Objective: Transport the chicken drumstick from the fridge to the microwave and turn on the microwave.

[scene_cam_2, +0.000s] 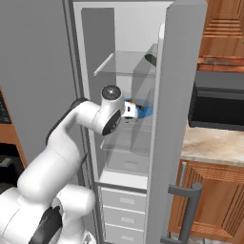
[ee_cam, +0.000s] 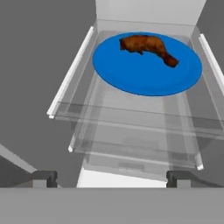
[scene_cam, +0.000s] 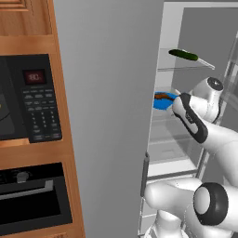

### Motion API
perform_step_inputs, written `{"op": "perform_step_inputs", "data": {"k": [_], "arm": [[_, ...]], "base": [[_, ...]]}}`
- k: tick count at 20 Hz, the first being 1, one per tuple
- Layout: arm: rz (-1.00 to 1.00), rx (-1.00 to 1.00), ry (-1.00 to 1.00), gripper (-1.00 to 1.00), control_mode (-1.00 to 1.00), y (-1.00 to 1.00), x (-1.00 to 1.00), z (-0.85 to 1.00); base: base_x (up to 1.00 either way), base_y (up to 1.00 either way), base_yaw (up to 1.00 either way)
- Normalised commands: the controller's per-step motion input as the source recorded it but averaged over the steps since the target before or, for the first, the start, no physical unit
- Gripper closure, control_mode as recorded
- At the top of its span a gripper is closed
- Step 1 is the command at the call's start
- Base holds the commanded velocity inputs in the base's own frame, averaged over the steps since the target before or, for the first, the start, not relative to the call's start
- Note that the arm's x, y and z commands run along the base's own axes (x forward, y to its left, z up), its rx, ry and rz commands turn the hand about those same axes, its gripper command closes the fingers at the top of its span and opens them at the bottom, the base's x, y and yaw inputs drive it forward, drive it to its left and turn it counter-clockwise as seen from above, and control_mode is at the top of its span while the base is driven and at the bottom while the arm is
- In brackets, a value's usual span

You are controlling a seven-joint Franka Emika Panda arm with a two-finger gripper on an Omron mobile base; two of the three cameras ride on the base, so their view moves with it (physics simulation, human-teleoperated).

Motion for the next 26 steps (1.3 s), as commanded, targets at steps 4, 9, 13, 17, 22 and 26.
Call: {"op": "perform_step_inputs", "data": {"k": [4,9,13,17,22,26], "arm": [[-0.03,0.0,-0.04,-1.0,-1.0,0.0,0.53,0.13],[0.0,0.0,-0.12,-1.0,-1.0,-0.13,0.48,0.01],[0.0,0.0,-0.18,-1.0,-1.0,-0.21,0.4,0.0],[0.0,0.0,-0.08,-1.0,-1.0,-0.16,0.39,0.0],[0.0,0.0,0.0,-1.0,-1.0,-0.18,0.38,0.0],[0.0,0.0,0.01,-1.0,-1.0,-0.19,0.39,0.0]], "base": [[0.0,0.0,0.0],[0.0,0.0,0.0],[0.0,0.0,0.0],[0.0,0.0,0.0],[0.0,0.0,0.0],[0.0,0.0,0.0]]}}
